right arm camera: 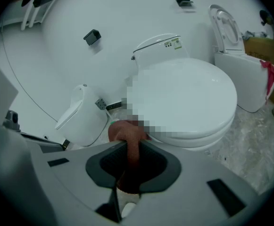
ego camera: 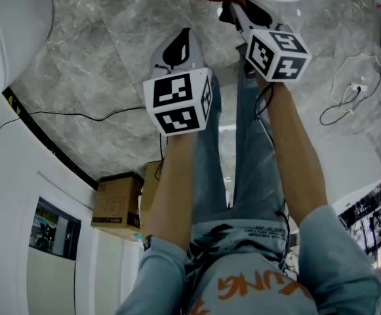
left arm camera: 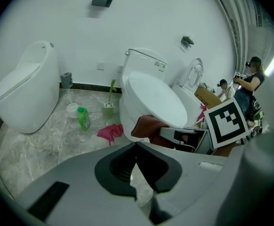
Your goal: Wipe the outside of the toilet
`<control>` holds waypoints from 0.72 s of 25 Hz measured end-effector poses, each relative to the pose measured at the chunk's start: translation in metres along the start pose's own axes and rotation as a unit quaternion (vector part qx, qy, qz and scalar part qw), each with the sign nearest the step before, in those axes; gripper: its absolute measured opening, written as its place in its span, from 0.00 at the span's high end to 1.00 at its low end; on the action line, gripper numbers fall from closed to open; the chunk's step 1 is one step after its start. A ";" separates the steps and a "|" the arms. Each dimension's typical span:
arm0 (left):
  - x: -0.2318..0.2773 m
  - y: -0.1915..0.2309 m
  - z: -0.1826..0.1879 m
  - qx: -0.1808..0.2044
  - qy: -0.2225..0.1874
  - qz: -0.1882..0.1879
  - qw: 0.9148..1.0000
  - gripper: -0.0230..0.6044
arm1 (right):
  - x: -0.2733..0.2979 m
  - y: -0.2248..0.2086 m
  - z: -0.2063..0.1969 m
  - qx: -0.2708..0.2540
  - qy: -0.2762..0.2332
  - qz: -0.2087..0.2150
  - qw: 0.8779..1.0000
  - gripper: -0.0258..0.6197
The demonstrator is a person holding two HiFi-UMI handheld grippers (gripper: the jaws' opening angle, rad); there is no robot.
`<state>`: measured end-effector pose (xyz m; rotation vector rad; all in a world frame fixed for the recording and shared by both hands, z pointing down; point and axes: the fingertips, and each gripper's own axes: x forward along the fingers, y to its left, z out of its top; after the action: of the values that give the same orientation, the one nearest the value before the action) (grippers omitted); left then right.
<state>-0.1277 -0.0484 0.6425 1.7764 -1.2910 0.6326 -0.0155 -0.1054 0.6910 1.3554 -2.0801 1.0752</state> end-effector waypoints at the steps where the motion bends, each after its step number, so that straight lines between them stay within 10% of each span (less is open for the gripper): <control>1: 0.001 -0.004 -0.001 0.002 0.001 0.000 1.000 0.97 | -0.002 -0.004 0.000 0.004 -0.001 -0.002 1.000 0.86; 18: 0.026 -0.076 -0.010 0.023 0.015 -0.014 1.000 0.97 | -0.041 -0.060 -0.006 0.032 -0.008 -0.001 0.999 0.86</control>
<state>-0.0465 -0.0438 0.6433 1.8121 -1.2396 0.6748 0.0561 -0.0911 0.6878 1.4007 -2.0708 1.1425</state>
